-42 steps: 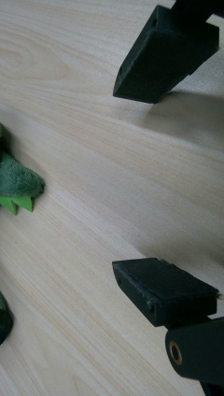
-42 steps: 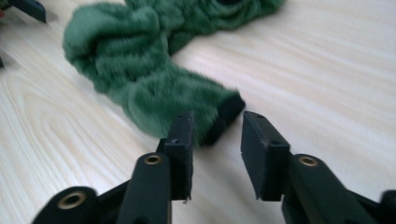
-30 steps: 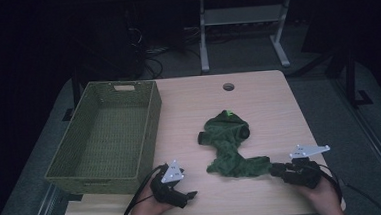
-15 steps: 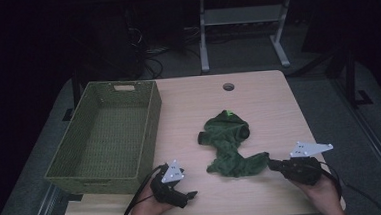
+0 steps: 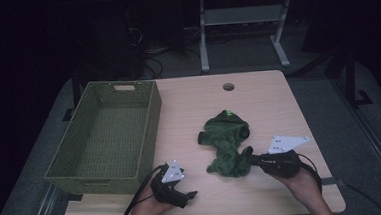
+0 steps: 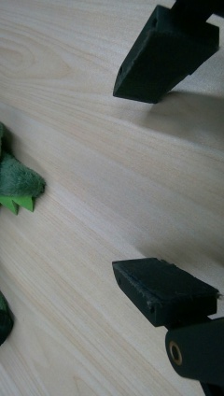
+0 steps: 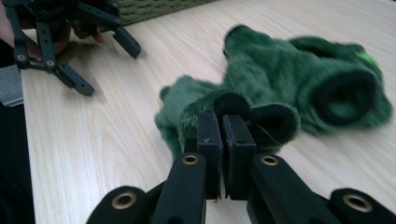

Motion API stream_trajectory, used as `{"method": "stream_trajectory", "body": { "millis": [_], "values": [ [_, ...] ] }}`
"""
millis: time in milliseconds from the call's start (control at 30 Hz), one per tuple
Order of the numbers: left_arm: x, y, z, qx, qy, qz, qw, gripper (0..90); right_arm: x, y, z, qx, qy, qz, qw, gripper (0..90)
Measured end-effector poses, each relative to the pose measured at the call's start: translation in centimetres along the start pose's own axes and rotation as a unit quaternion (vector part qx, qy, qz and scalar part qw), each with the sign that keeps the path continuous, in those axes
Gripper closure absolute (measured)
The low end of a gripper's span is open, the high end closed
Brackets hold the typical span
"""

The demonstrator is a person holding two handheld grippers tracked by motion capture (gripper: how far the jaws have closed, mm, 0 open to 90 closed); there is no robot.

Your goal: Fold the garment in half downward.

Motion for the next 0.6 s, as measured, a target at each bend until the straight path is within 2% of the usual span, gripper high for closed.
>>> {"method": "stream_trajectory", "body": {
  "millis": [133, 233, 300, 467, 600],
  "values": [
    [0.0, 0.0, 0.1, -0.004, 0.001, 0.001, 1.0000, 13.6, -1.4, 0.9, 0.6, 0.019, 0.012, 0.002, 0.9997, 86.4],
    [0.0, 0.0, 0.0, -0.002, 0.001, 0.000, 1.0000, 13.6, -2.2, 1.6, 1.1, 0.021, 0.019, 0.002, 0.9996, 85.3],
    [0.0, 0.0, 0.0, 0.000, 0.000, 0.000, 1.0000, 13.6, -2.6, 2.1, 1.1, 0.021, 0.023, -0.005, 0.9995, 81.0],
    [0.0, 0.0, 0.0, -0.002, 0.001, 0.000, 1.0000, 13.6, -2.9, 2.9, 0.4, 0.011, 0.010, -0.021, 0.9997, 81.3],
    [0.0, 0.0, 0.0, -0.002, 0.001, 0.000, 1.0000, 13.6, -2.6, 3.5, -1.4, -0.011, -0.014, -0.030, 0.9994, 86.7]
  ]
}}
Point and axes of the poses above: each handheld gripper's, and its own axes: x roughly backward along the jaws, y roughly out of its top, z roughly to its left, the point moved 9 cm from there along -x, roughly forward along the jaws, and after that the axes turned 1 degree about -z, right-handed, at the moved point
